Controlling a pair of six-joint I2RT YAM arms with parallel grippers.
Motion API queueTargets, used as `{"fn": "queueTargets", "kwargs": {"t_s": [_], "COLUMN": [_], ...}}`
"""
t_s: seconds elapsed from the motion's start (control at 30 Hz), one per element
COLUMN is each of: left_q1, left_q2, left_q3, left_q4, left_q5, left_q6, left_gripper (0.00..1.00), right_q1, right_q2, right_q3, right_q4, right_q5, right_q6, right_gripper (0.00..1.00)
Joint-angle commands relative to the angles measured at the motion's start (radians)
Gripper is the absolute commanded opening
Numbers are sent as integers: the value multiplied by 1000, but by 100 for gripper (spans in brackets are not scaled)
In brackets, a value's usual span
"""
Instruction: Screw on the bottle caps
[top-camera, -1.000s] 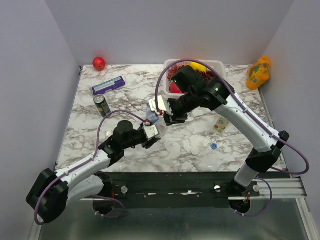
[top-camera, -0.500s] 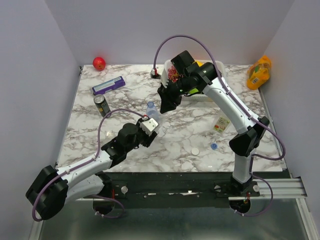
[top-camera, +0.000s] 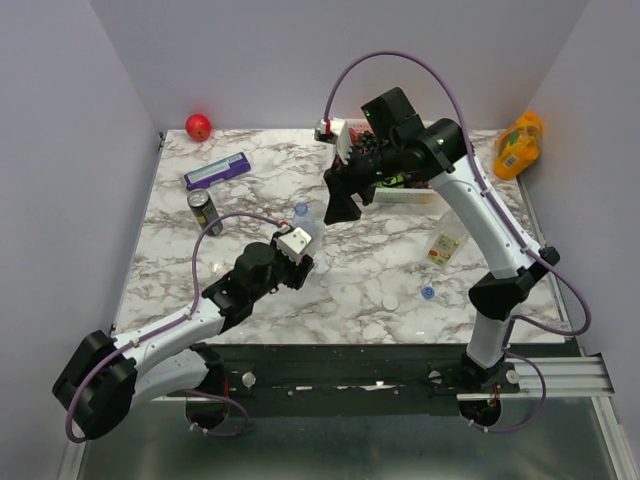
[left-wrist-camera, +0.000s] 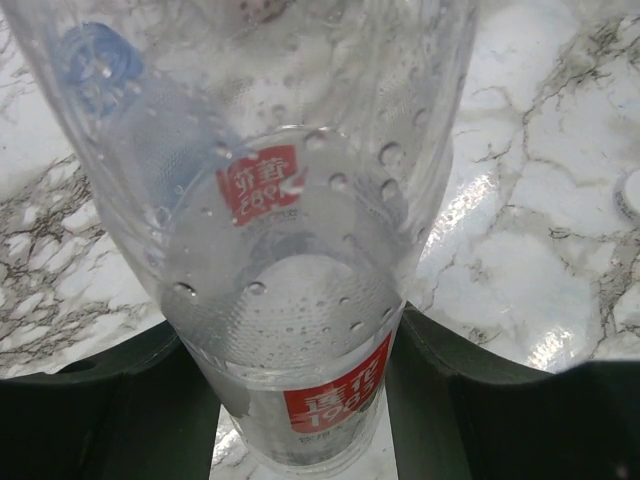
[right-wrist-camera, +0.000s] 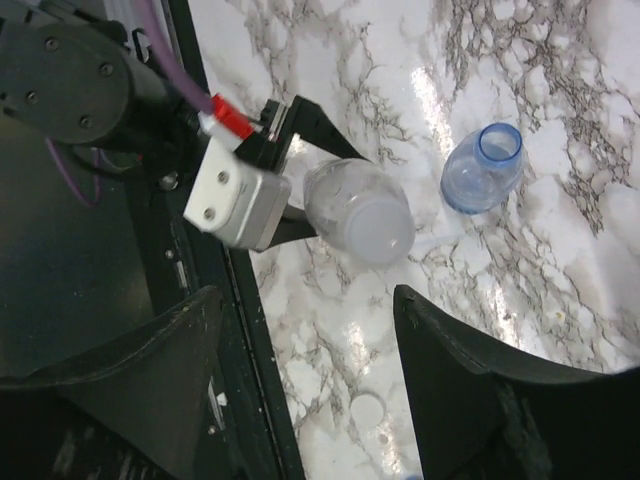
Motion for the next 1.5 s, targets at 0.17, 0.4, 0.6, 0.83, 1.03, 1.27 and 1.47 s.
{"fn": "queueTargets", "kwargs": {"t_s": [0.17,0.4,0.6,0.83,1.03,1.27,1.47], "left_q1": [1,1,1,1,1,7,17], "left_q2": [-16,-9,-12,-17,-3,-15,-72], "left_q3": [48,68,78,77,98,131,138], "left_q4": [51,74,71,85,68,-100,-238], "left_q5": [194,259,293,306,303,205,187], "left_q6": [-89,-81,-83,-83,-75,-45,-48], "left_gripper": [0,0,0,0,43,98,99], "right_q1": [-9,-9,-9,-7,-12,-134,-256], "right_q2": [-226,-179,-133,-108,-143,-252,-301], "right_q3": [-333,-317,-275,-289,-318,-407,-517], "right_q4": [188,273,310,322,285,238,284], "right_q5": [23,-9,-31,-109,70,201,241], "right_q6": [25,79,102,101,43,-95,-146], "right_gripper": [83,84,81,48,27,23,23]}}
